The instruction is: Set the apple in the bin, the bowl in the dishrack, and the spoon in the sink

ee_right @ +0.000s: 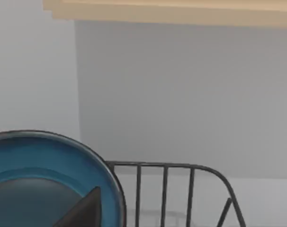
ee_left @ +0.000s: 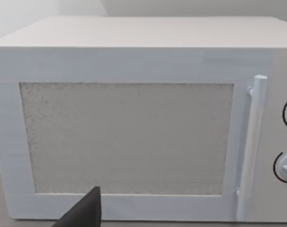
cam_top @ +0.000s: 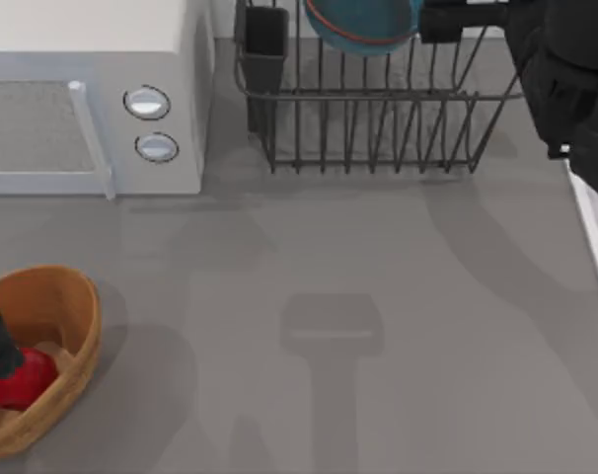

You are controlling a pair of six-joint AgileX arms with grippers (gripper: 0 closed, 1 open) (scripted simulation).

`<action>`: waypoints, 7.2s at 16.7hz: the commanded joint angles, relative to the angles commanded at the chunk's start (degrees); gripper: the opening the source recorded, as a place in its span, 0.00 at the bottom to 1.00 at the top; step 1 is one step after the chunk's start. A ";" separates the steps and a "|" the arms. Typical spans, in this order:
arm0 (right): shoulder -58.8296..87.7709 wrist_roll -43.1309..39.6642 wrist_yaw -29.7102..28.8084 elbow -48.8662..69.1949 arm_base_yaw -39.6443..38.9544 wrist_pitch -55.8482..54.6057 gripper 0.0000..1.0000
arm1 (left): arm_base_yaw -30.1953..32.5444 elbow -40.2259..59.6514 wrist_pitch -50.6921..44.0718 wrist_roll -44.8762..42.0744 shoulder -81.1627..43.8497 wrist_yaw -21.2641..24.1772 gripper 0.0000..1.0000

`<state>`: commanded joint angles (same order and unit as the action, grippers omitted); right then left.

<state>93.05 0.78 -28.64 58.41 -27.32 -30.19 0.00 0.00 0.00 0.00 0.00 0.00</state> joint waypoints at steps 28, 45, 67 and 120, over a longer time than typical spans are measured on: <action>-86.61 -1.89 28.54 -53.16 29.71 35.72 1.00 | 0.00 0.00 0.00 0.00 0.00 0.00 1.00; -14.28 -10.86 28.69 -9.04 50.39 86.74 1.00 | 0.00 0.00 0.00 0.00 0.00 0.00 1.00; 1.76 -11.11 28.69 -19.87 51.79 63.62 1.00 | 0.00 0.00 0.00 0.00 0.00 0.00 1.00; 18.30 -5.28 28.61 36.57 47.71 107.74 0.00 | 0.00 0.00 0.00 0.00 0.00 0.00 1.00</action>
<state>111.35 -4.49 -0.03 94.98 20.39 77.56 0.00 0.00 0.00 0.00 0.00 0.00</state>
